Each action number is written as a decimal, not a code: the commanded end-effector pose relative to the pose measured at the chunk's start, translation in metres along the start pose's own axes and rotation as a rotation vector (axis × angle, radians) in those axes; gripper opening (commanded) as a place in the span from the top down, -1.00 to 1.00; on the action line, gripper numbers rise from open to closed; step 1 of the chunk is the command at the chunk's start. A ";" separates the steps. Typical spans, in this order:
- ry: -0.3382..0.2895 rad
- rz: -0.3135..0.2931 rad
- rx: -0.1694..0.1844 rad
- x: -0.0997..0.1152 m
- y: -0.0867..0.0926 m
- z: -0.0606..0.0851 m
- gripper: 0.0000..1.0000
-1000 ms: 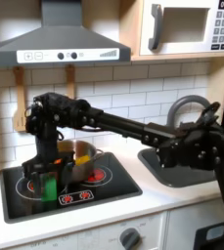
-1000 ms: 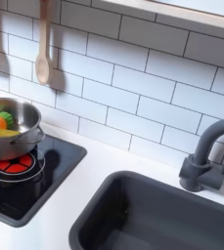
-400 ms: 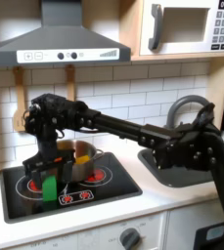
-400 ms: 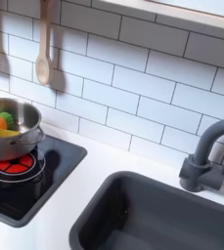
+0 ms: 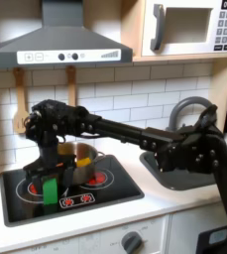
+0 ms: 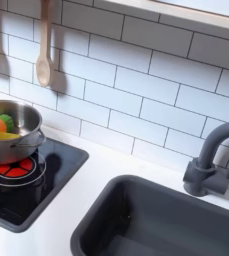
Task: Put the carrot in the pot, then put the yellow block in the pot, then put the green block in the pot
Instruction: 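Put the green block in the pot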
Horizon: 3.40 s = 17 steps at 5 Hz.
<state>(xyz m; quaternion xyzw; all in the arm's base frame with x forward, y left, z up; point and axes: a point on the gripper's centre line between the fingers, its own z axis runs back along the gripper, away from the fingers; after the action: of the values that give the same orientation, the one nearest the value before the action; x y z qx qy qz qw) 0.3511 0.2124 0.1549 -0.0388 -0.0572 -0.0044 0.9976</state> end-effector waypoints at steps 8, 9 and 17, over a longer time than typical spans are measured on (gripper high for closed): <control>-0.077 -0.033 -0.137 -0.013 0.003 -0.004 -1.00; -0.074 -0.024 -0.127 -0.014 0.001 -0.002 1.00; -0.123 -0.036 -0.009 0.010 -0.044 0.050 1.00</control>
<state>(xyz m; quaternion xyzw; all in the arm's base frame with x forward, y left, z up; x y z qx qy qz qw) 0.3513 0.1772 0.2145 -0.0347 -0.1206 -0.0121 0.9920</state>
